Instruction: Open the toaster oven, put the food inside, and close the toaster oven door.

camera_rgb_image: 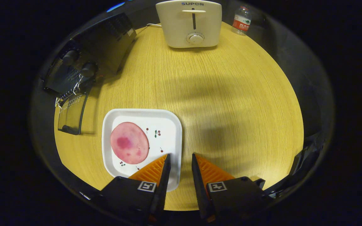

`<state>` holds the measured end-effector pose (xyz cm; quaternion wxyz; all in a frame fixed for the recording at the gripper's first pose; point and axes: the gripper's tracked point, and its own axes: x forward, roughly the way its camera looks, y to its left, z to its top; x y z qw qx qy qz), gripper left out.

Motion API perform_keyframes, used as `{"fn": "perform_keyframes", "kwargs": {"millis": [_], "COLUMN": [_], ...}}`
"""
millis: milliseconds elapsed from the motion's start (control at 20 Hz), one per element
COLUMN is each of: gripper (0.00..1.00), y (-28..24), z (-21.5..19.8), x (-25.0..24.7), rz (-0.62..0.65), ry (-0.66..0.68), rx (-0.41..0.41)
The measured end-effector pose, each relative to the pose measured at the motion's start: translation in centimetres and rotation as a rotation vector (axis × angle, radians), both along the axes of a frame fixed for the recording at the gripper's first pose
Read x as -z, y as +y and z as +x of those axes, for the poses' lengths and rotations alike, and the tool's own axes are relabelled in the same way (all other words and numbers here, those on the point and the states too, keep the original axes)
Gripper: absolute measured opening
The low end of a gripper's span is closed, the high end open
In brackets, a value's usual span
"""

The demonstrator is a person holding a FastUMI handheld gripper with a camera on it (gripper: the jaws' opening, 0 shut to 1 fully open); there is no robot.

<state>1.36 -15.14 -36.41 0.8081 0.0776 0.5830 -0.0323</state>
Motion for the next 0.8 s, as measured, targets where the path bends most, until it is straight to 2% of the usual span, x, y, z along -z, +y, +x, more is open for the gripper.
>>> {"fn": "perform_keyframes", "kwargs": {"millis": [50, 200, 350, 400, 550, 650, 800], "gripper": [0.15, 0.16, 0.16, 0.13, 0.1, 0.05, 0.02], "y": [-0.1, -0.2, -0.4, -0.2, -0.4, -0.2, -0.2], "z": [0.0, -0.2, -0.2, 0.0, -0.1, 0.0, -0.1], "x": [-0.8, -0.9, -1.4, 0.2, -0.8, -0.7, -0.7], "rz": [0.014, 0.021, 0.04, 0.049, 0.074, 0.136, 0.197], "ry": [0.002, 0.042, 0.07, 0.077, 0.071, 0.07, 0.065], "rx": [0.028, -0.013, 0.007, 0.007, -0.011, 0.022, 0.016]}}
